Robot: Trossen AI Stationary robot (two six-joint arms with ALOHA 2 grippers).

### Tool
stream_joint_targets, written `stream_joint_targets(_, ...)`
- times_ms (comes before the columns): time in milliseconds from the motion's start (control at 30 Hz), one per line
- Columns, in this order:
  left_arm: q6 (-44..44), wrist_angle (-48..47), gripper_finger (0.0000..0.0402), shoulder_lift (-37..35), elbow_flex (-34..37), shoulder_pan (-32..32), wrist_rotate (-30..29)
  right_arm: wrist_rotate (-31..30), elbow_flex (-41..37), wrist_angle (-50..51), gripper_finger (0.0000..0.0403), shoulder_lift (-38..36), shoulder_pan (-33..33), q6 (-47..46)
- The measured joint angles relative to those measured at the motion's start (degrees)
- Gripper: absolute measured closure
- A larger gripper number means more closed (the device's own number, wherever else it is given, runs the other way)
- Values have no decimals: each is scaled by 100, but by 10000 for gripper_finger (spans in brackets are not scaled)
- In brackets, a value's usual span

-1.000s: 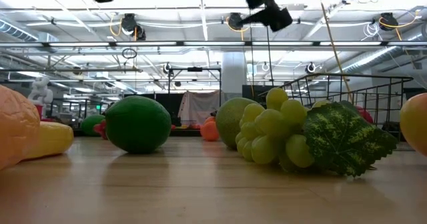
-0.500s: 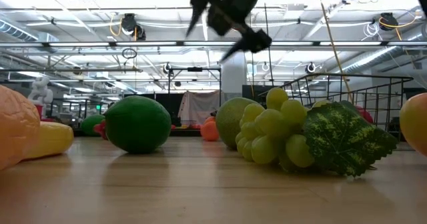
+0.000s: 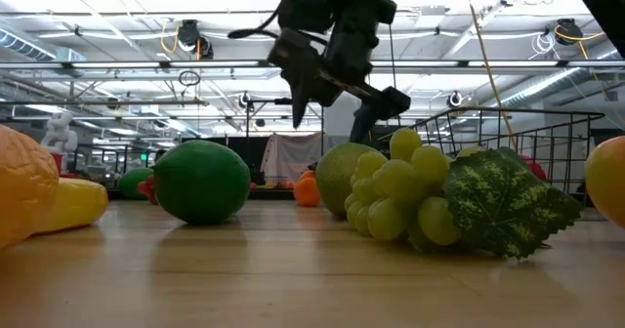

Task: Build produce basket
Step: Put the green pear into the wire basket

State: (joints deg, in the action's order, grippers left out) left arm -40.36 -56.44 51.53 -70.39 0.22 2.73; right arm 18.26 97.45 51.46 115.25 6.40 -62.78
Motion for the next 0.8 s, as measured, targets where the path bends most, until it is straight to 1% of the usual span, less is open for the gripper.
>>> stream_joint_targets(267,-72,5,309,-2,0,-47,-1,-299,-24,65,64,218,78,414)
stream_joint_targets(567,-91,15,309,17,2,-84,-3,-12,-24,9,64,613,113,658)
stream_joint_targets(800,-96,13,309,22,4,-82,-54,-15,-24,142,64,744,117,974)
